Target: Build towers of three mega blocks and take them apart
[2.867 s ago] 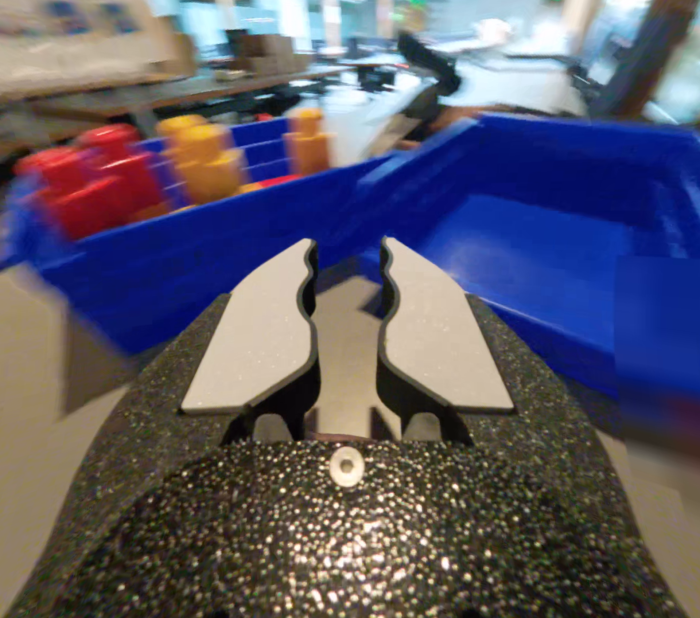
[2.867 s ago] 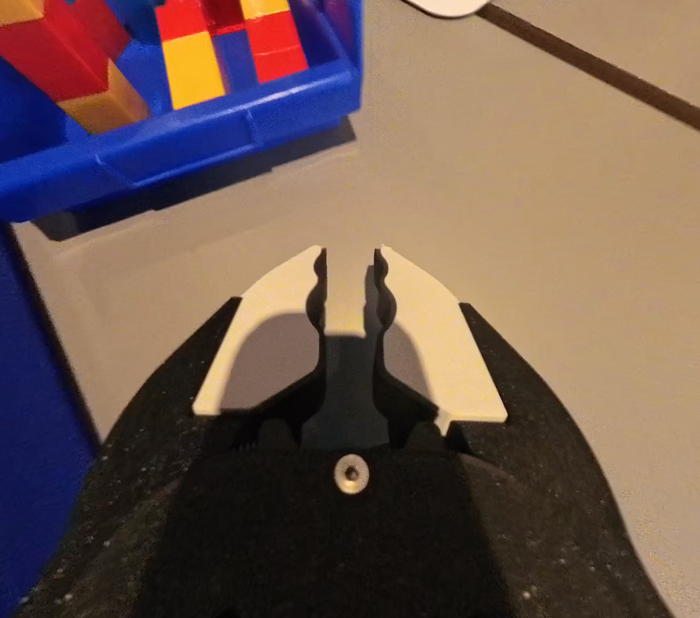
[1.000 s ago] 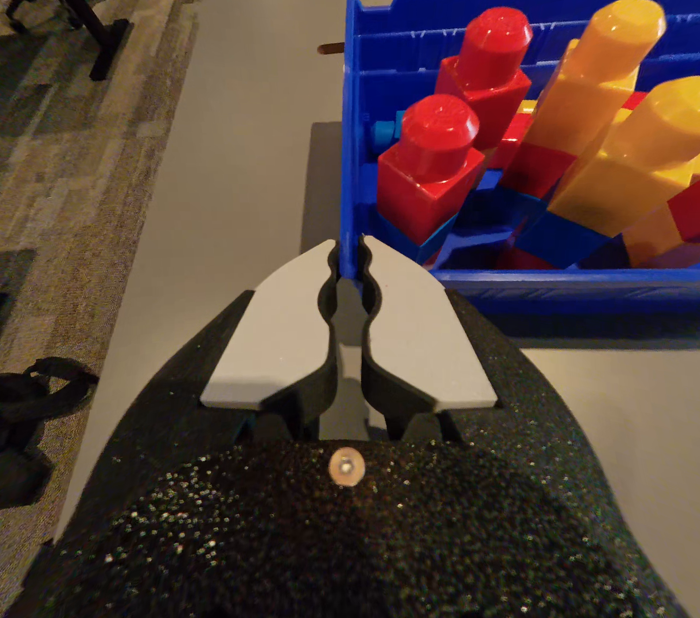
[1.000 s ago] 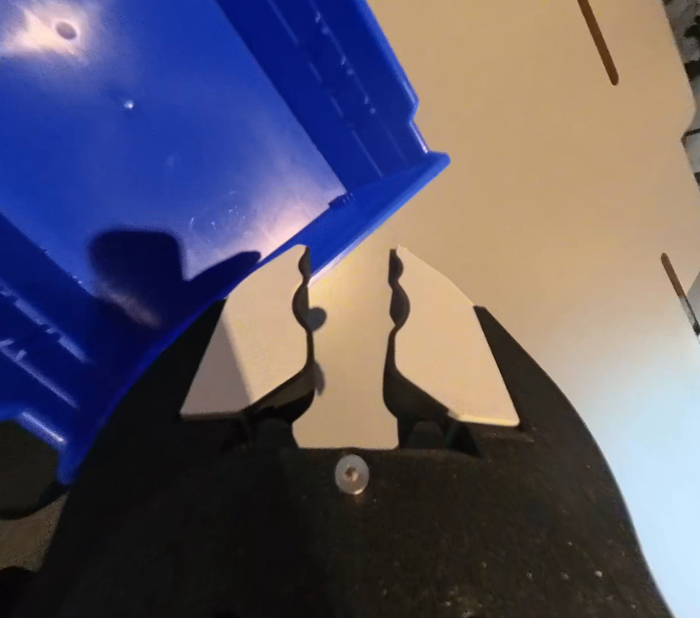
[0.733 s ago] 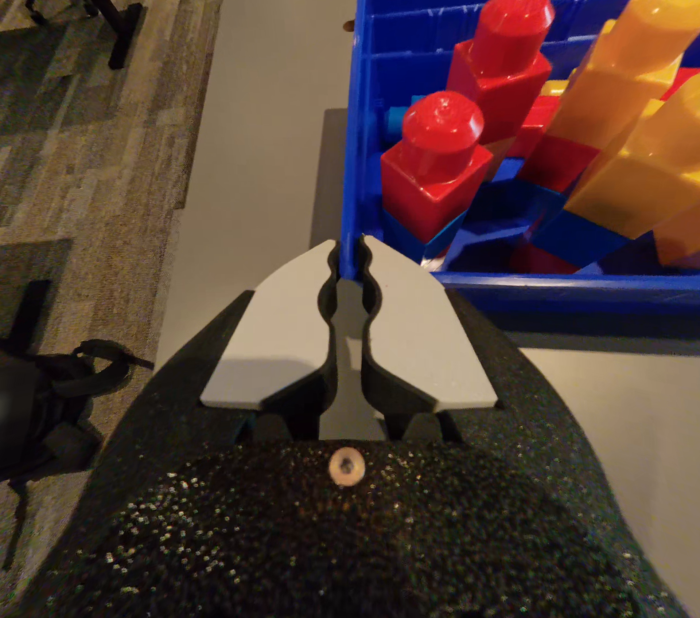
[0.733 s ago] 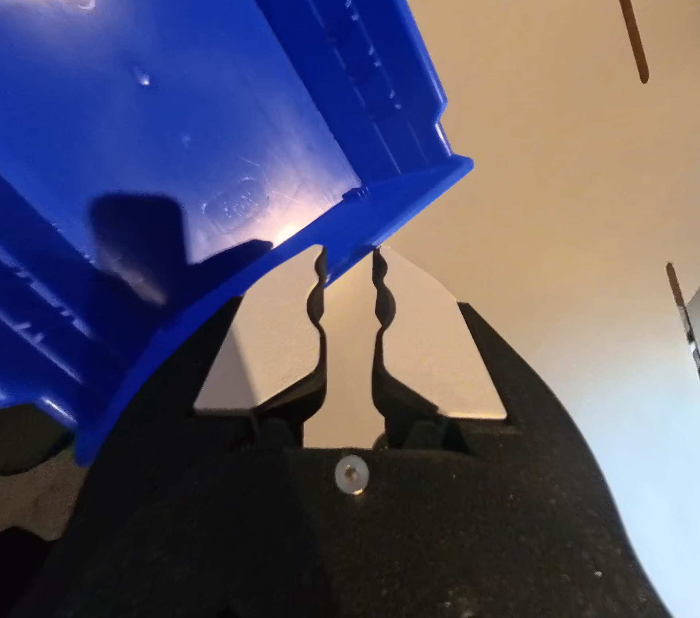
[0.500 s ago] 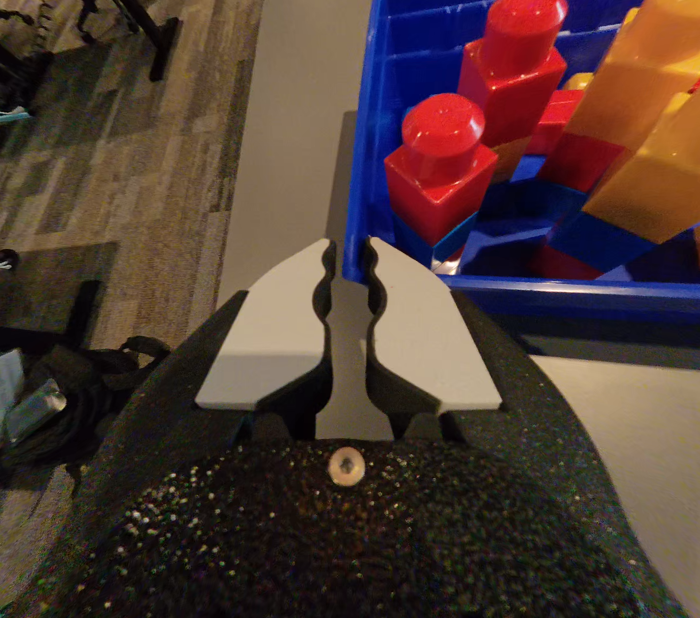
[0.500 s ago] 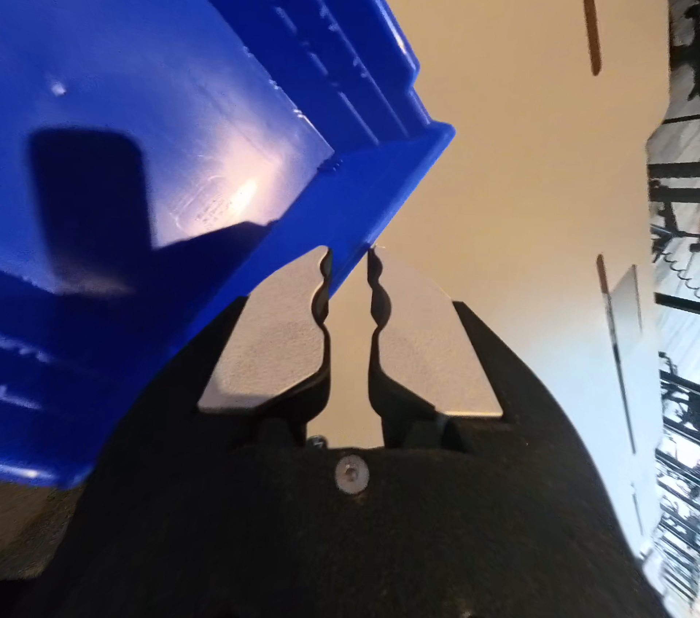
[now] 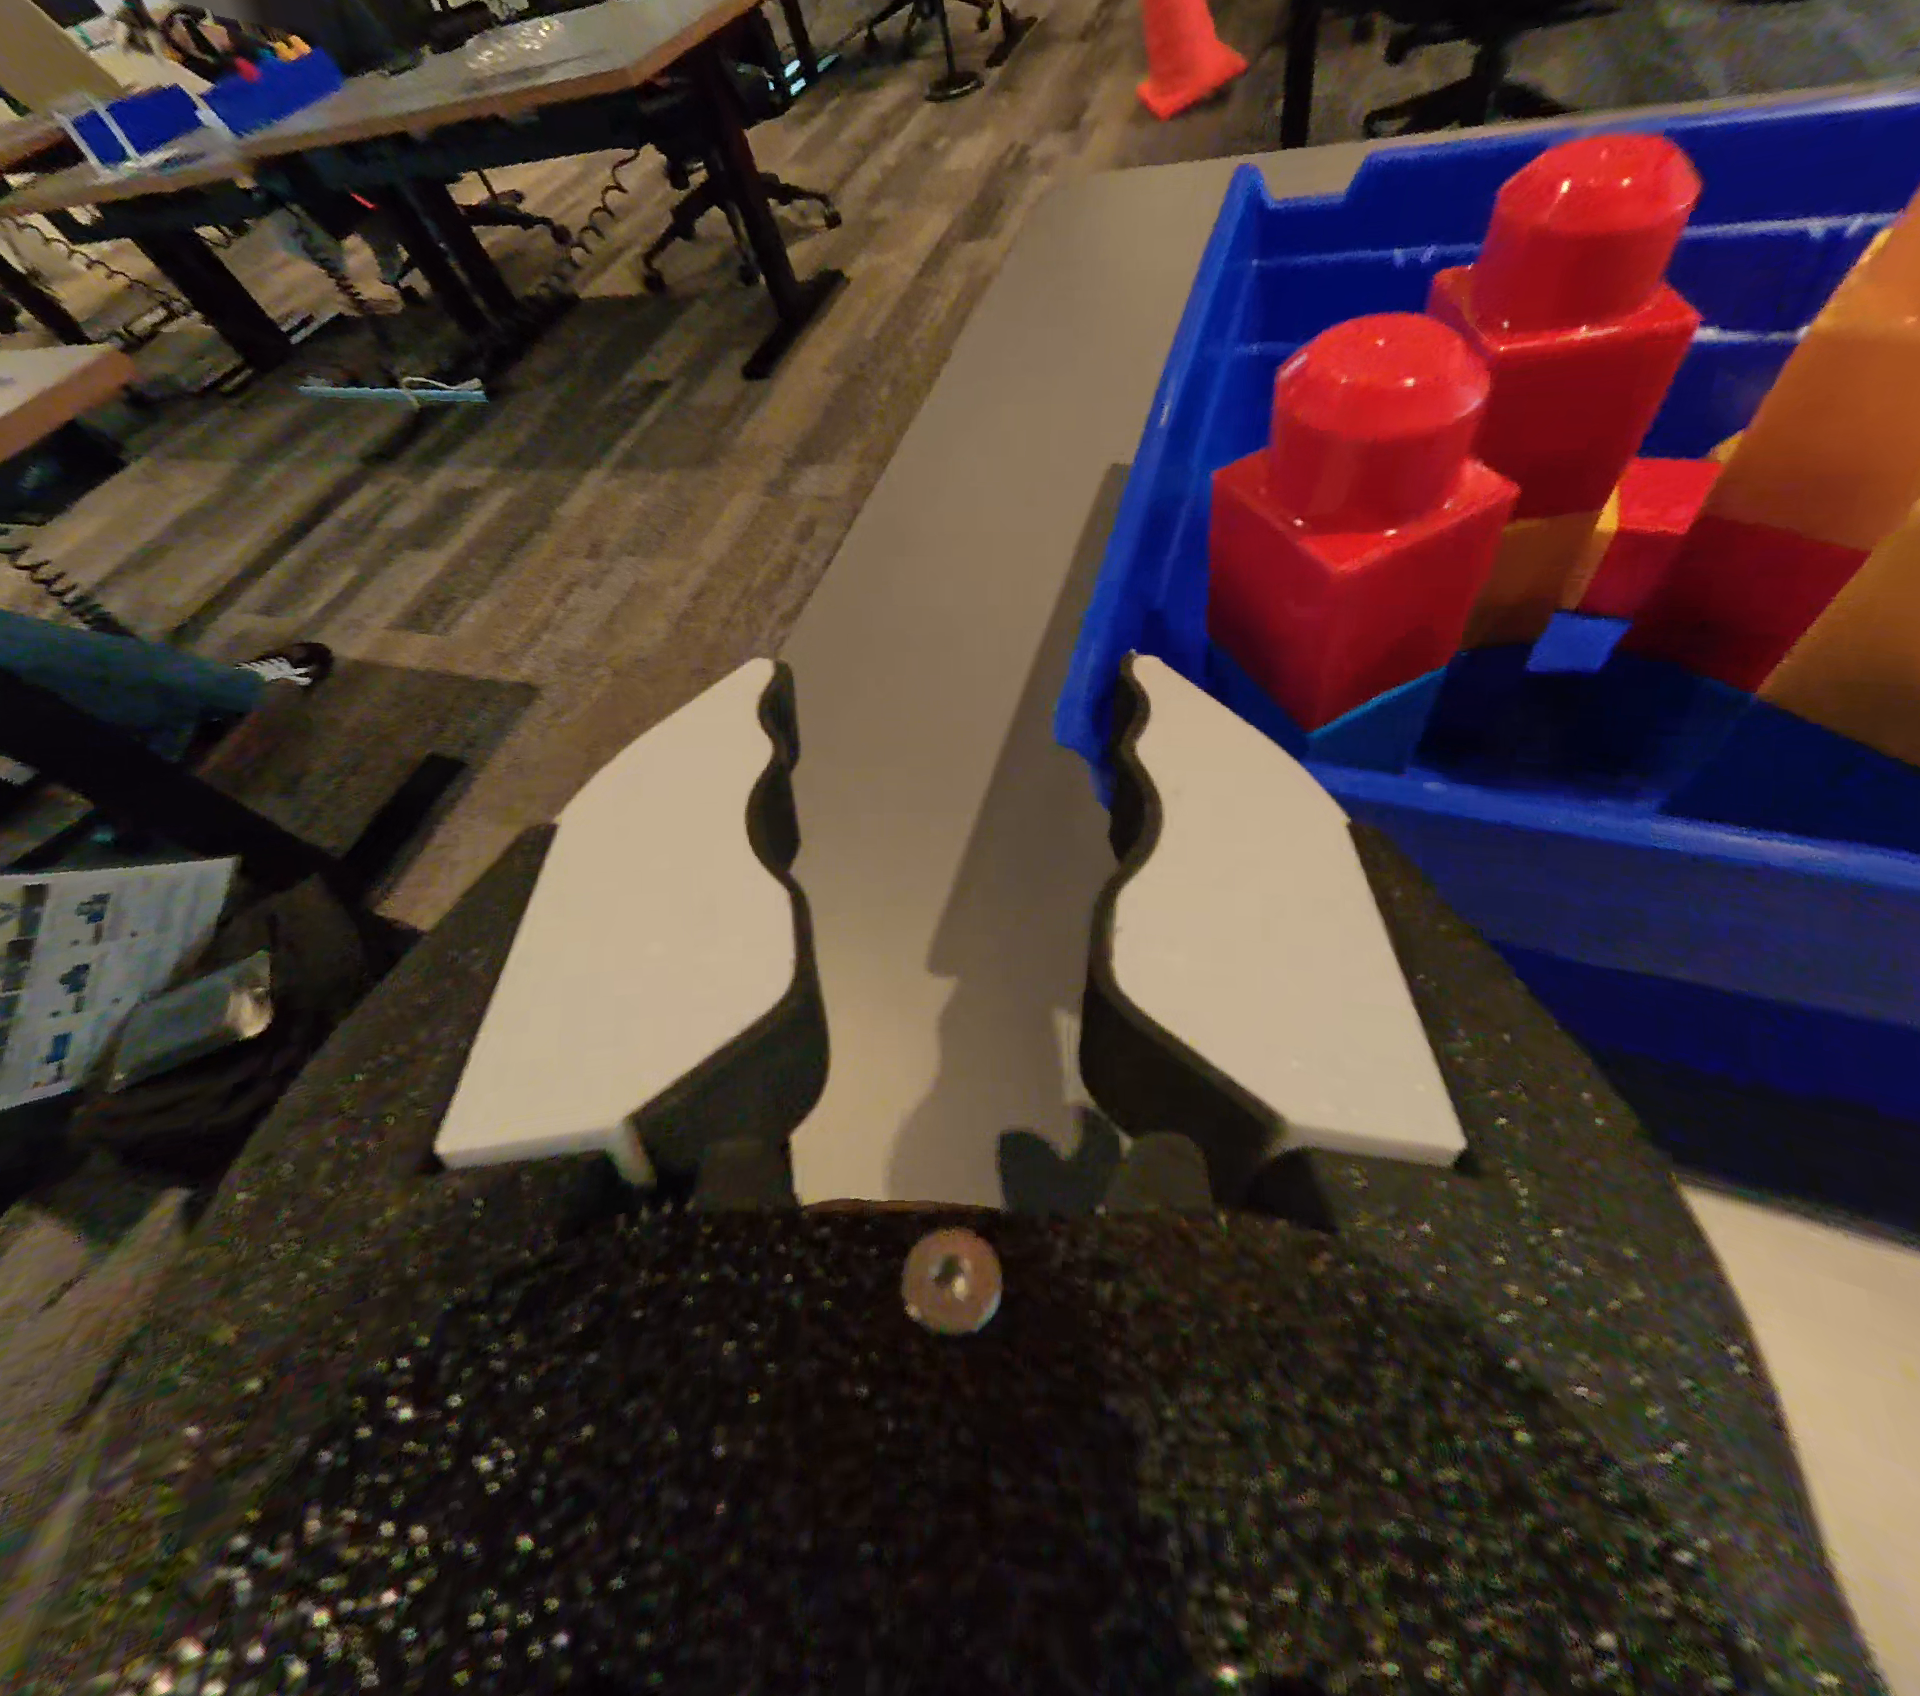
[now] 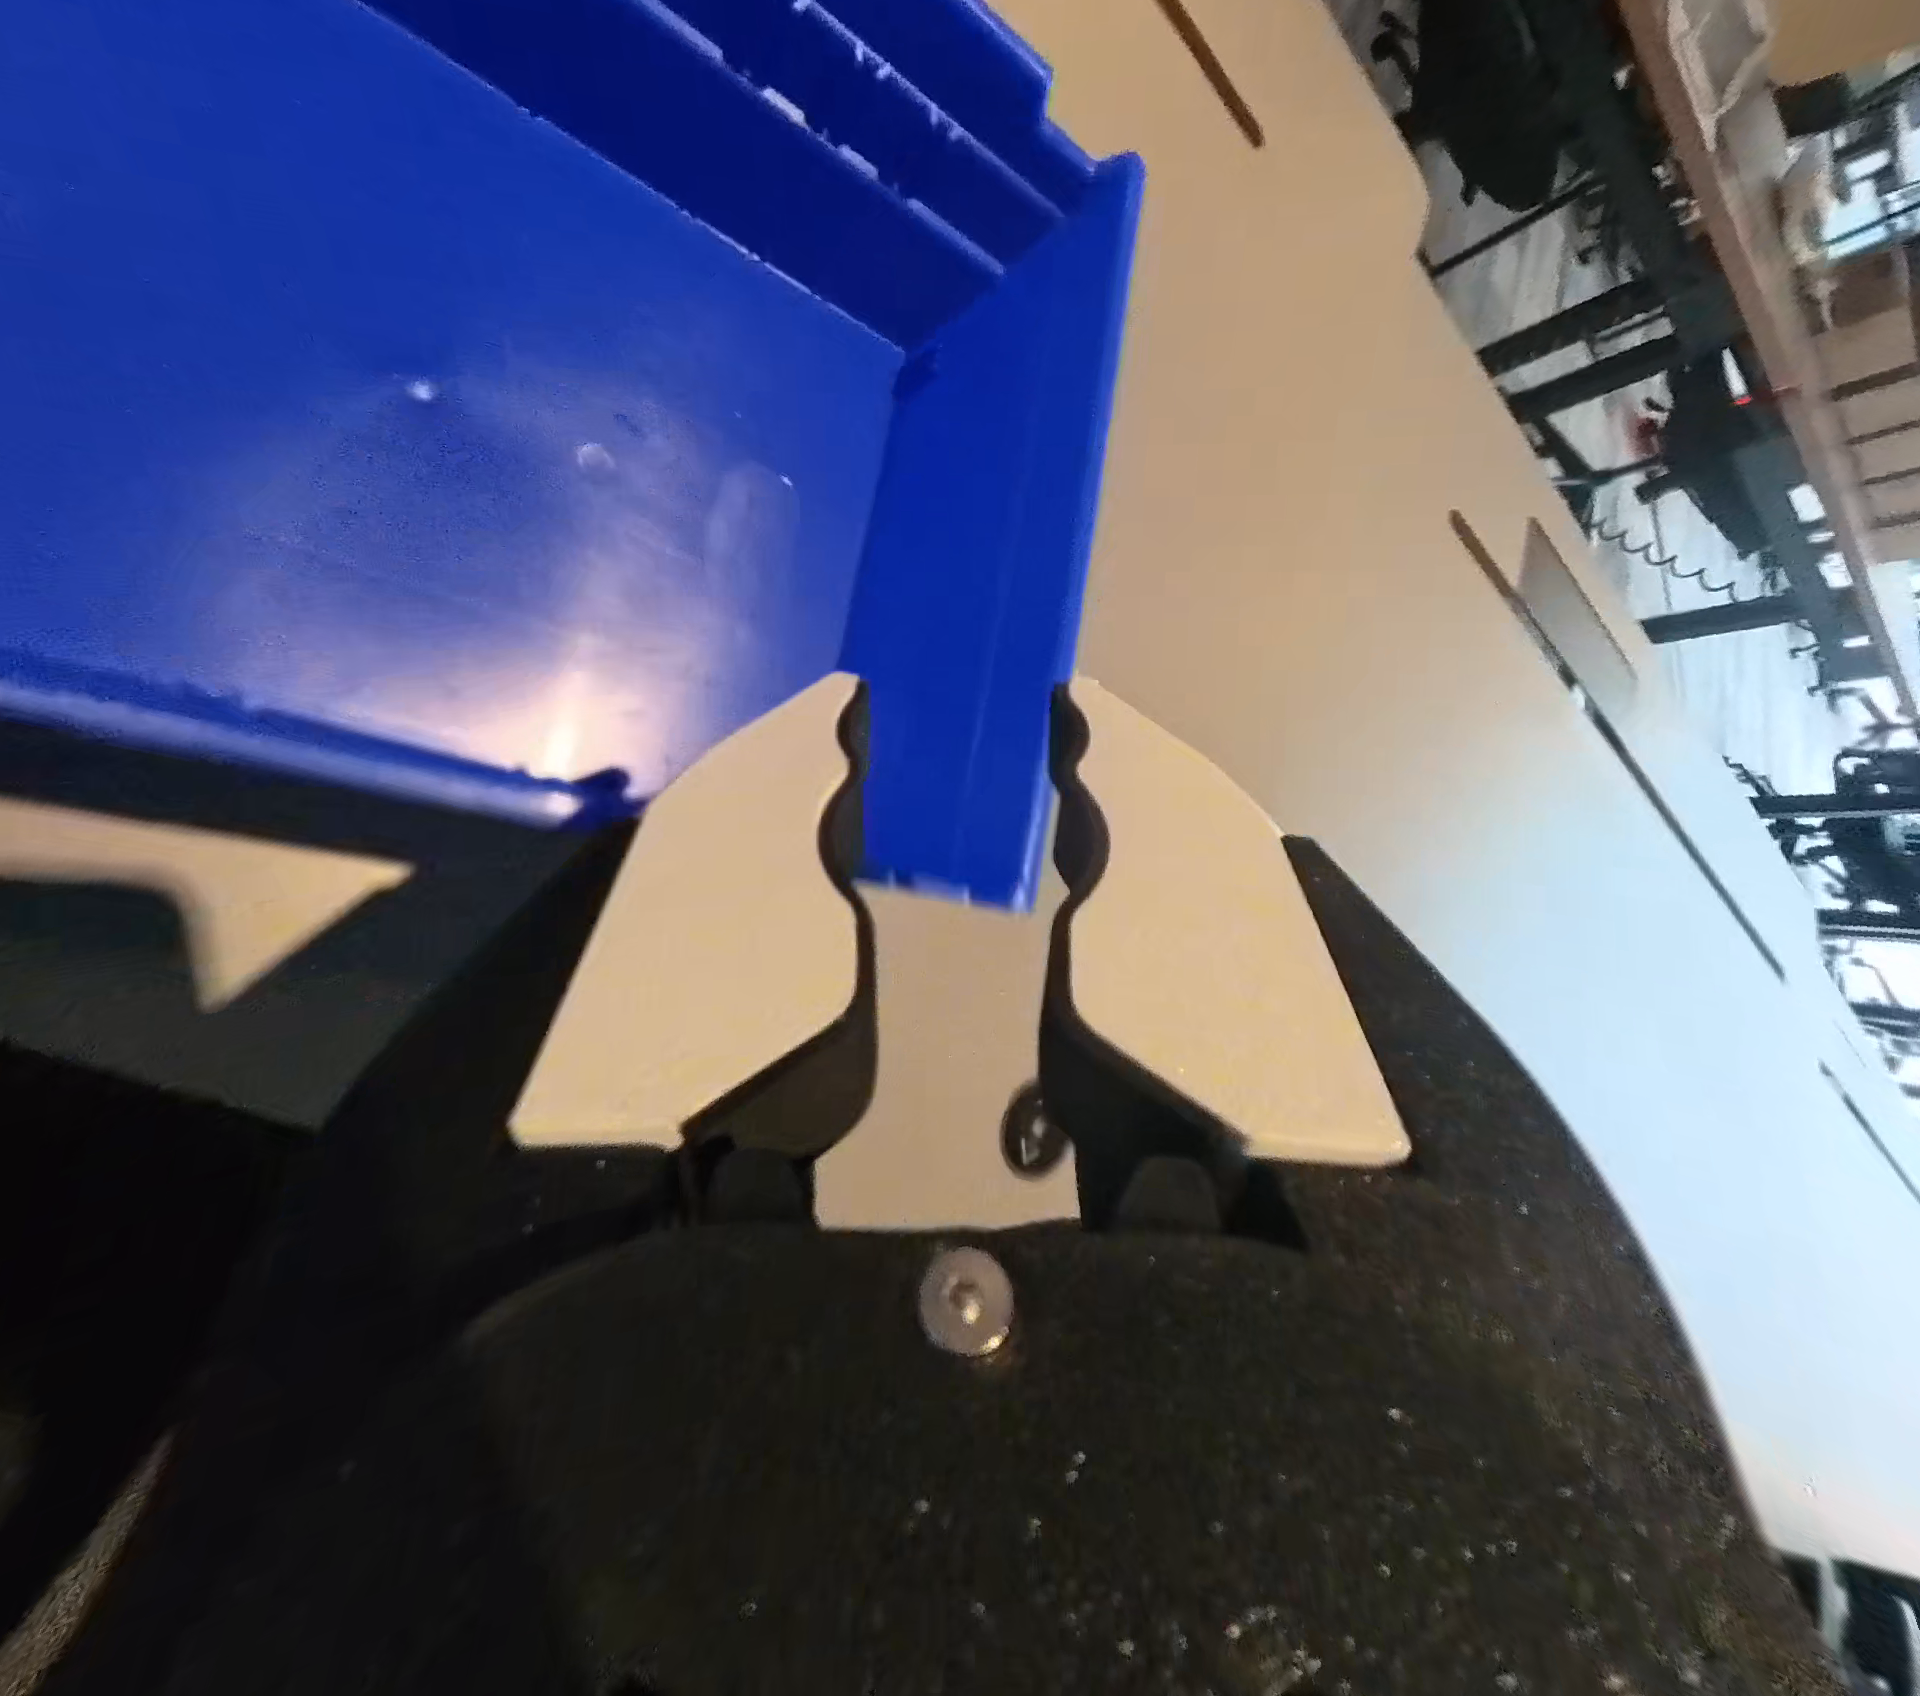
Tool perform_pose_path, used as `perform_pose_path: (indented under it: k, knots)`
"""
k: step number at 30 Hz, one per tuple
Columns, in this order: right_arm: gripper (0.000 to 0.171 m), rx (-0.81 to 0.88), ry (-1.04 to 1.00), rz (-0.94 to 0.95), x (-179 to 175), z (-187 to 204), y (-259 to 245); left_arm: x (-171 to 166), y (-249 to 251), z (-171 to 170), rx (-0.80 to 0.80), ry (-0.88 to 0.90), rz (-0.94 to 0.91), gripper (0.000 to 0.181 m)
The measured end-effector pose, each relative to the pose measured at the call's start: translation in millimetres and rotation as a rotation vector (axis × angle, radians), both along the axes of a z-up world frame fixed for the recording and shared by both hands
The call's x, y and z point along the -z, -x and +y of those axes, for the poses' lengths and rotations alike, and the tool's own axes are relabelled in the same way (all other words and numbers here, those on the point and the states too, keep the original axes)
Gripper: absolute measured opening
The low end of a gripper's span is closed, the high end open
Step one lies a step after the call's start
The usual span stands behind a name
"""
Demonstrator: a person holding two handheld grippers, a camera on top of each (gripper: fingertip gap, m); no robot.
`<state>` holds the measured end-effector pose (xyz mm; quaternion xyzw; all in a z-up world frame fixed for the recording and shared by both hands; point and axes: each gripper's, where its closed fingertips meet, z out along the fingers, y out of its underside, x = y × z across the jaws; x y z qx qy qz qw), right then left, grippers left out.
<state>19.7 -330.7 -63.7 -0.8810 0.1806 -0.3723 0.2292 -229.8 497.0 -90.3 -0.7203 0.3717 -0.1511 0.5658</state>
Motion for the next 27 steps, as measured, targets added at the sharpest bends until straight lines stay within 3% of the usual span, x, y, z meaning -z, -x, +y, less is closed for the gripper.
perform_pose_path:
  k: [3,5,7,11,14,15,23,27]
  knots:
    - [0.033,0.024,-0.097,-0.057,-19.8,-18.7,16.3,0.6,0.4,2.6,0.004,0.044,-0.077,0.062]
    - [0.026,-0.033,-0.210,0.004,-24.3,-15.5,35.0,-0.8,1.4,3.4,0.000,0.041,-0.113,0.064]
    - [0.024,-0.134,-0.231,0.162,-5.7,-7.0,63.1,-6.0,3.4,3.1,-0.017,-0.015,-0.143,0.065]
    - [0.023,-0.192,0.001,0.304,51.0,-9.9,82.9,-26.3,10.8,-0.9,-0.054,-0.142,-0.249,0.055]
    - [0.025,-0.169,-0.032,0.306,60.7,0.2,61.2,-31.1,10.0,-5.7,-0.042,-0.158,-0.267,0.055]
    - [0.014,-0.154,-0.027,0.309,63.5,0.6,51.2,-28.3,7.1,-8.6,-0.031,-0.151,-0.255,0.055]
    - [0.033,0.140,-0.127,0.122,58.3,-5.1,-91.1,-19.9,-12.6,-44.1,0.039,-0.164,-0.211,0.058]
    - [0.035,0.151,-0.351,0.094,51.0,-1.5,-76.5,-17.6,-19.1,-72.4,0.087,-0.190,-0.206,0.056]
